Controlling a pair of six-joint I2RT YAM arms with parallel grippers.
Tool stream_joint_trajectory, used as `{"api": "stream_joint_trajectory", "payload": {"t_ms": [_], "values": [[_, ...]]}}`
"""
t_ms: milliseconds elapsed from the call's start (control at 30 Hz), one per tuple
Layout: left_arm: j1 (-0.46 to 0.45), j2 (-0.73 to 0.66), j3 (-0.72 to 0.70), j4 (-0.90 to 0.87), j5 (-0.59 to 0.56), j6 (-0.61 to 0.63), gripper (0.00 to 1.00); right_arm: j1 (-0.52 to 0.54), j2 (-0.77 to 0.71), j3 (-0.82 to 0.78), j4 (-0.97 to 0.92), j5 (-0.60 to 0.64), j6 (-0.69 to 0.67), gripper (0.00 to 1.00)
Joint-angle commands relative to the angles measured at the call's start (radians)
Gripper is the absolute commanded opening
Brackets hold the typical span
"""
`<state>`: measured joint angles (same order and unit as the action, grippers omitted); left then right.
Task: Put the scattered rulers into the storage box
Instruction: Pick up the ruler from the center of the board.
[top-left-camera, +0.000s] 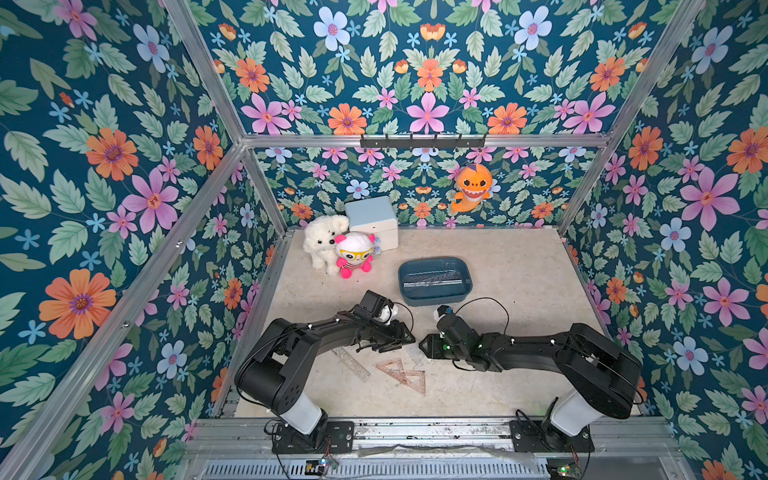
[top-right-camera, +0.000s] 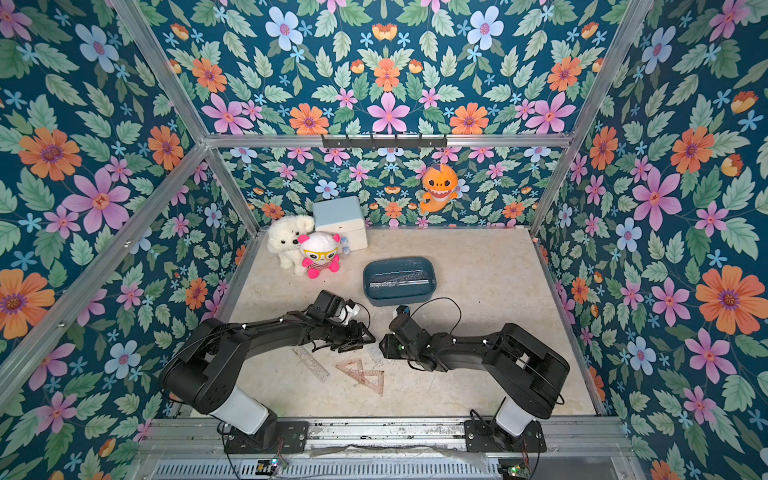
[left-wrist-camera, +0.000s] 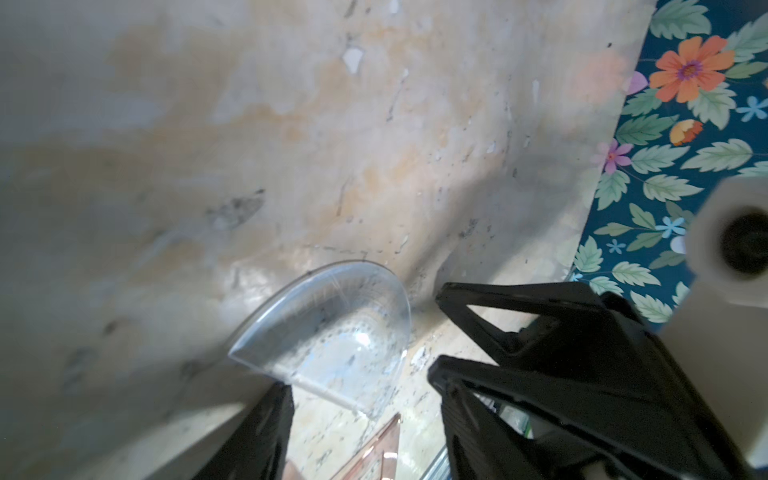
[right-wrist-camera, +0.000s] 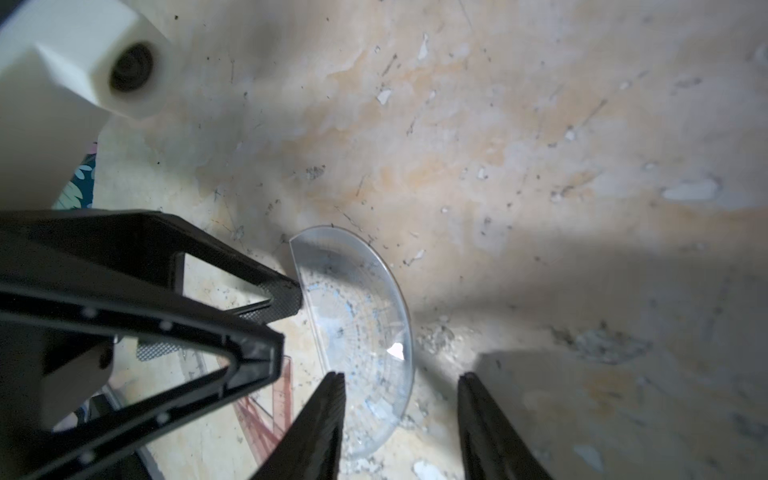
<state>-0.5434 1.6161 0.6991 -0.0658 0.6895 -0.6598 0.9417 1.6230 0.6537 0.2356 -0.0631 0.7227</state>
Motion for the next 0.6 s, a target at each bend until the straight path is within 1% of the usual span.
{"api": "stream_joint_trajectory", "payload": {"t_ms": [0,167,233,367,433,500,533,567], "values": [[-0.001,0.047,-0.004,-0.052,-0.067,0.003,0.63,-0.009,-0.006,-0.024,0.087,-0.033,0.035,0.43],[-0.001,0.074,0.02,-0.042,-0.073,0.003,0.63,-0.022,0.003,-0.041,0.122,-0.052,0.046,0.39],[-0.001,0.069,0.021,-0.051,-0.082,0.007,0.63,-0.029,0.002,-0.051,0.137,-0.056,0.051,0.35],[-0.001,0.048,0.014,-0.06,-0.111,0.008,0.63,-0.039,-0.015,-0.068,0.176,-0.058,0.056,0.21],[-0.002,0.038,0.007,-0.06,-0.128,0.005,0.63,-0.04,-0.008,-0.061,0.19,-0.063,0.051,0.1],[0.0,0.032,0.005,-0.064,-0.143,0.005,0.63,-0.04,0.004,-0.053,0.201,-0.07,0.05,0.03],[0.0,0.031,0.004,-0.065,-0.149,0.004,0.63,-0.04,0.009,-0.049,0.203,-0.071,0.049,0.0],[0.0,0.03,0.002,-0.065,-0.154,0.003,0.62,-0.041,0.015,-0.047,0.203,-0.073,0.049,0.0]]}}
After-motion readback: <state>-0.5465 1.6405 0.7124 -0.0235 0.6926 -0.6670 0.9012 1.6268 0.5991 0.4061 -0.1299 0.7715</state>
